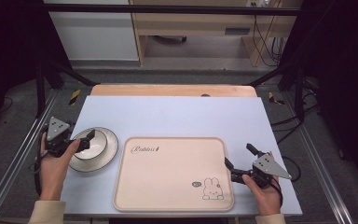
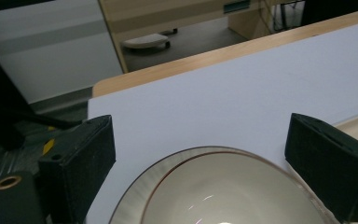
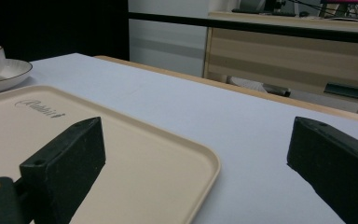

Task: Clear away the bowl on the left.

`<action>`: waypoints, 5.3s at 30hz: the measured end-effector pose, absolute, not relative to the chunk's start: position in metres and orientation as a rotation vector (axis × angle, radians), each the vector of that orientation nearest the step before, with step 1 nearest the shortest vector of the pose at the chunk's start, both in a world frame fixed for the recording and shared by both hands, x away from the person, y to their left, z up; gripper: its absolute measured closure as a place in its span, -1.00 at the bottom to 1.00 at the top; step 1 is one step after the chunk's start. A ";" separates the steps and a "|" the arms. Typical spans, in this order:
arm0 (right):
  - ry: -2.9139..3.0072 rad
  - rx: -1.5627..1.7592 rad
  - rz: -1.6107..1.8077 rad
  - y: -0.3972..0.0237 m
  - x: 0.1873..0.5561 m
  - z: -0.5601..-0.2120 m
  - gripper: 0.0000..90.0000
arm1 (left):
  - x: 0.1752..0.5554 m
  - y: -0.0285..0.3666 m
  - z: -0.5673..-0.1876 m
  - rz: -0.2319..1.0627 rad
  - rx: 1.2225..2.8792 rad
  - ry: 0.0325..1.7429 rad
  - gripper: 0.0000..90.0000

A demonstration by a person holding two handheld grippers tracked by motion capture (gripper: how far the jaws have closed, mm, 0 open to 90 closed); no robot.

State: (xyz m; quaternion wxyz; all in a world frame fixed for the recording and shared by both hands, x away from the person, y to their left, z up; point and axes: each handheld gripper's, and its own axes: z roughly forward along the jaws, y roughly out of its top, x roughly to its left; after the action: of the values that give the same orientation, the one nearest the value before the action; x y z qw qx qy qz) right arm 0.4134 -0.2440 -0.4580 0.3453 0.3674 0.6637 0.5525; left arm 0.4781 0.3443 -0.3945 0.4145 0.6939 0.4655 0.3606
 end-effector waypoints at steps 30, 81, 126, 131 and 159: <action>1.766 0.930 1.422 -0.239 0.413 -0.459 -0.90 | 0.485 0.372 -0.418 0.624 1.840 1.517 -0.11; 1.791 0.913 1.429 -0.236 0.414 -0.460 -0.90 | 0.491 0.368 -0.438 0.533 1.858 1.618 0.60; 1.784 0.892 1.435 -0.237 0.416 -0.460 -0.89 | 0.482 0.375 -0.426 0.395 1.634 1.555 0.82; 1.781 0.880 1.441 -0.237 0.416 -0.462 -0.88 | 0.482 0.359 -0.422 0.373 1.658 1.504 0.82; 1.775 0.856 1.439 -0.236 0.417 -0.462 -0.88 | 0.480 0.318 -0.409 0.365 1.725 1.374 0.82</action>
State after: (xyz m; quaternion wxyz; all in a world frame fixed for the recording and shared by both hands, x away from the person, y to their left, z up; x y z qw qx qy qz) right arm 0.4166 -0.2360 -0.4621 0.3433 0.3295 0.6832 0.5539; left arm 0.4804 0.3181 -0.4091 0.4378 0.6937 0.5528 0.1469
